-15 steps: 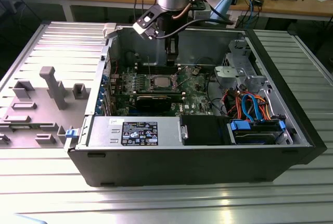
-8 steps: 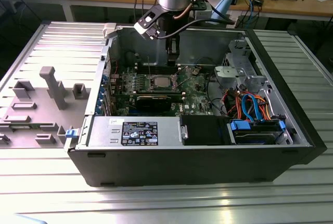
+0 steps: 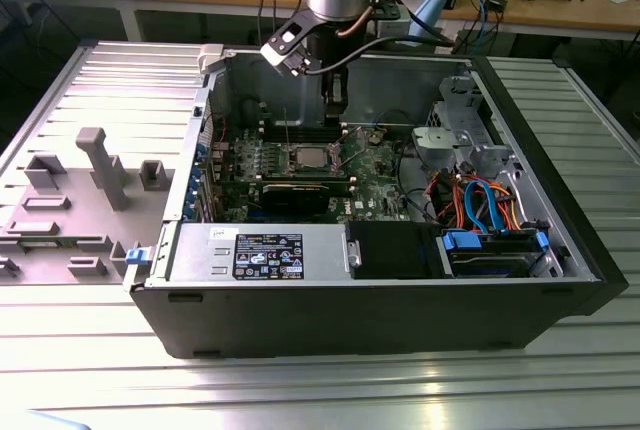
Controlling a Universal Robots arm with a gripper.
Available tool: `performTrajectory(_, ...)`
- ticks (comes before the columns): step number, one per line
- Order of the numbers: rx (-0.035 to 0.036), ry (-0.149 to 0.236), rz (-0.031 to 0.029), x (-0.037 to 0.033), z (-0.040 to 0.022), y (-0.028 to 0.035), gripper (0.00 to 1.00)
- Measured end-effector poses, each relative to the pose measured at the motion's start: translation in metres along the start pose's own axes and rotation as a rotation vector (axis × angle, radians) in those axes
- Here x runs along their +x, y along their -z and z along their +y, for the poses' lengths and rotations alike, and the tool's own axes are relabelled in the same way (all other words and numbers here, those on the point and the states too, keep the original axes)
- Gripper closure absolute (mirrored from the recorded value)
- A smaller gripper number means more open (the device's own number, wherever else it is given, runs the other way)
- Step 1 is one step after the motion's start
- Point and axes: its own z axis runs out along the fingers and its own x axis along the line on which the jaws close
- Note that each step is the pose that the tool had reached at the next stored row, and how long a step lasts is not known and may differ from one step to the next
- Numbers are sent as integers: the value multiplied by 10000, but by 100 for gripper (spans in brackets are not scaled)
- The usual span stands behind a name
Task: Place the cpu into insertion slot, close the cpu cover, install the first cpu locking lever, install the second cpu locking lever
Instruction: 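Close the cpu cover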
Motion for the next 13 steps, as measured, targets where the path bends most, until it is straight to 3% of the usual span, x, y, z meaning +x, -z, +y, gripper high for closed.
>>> performTrajectory(13, 0, -1, 0, 0, 76, -4, 89)
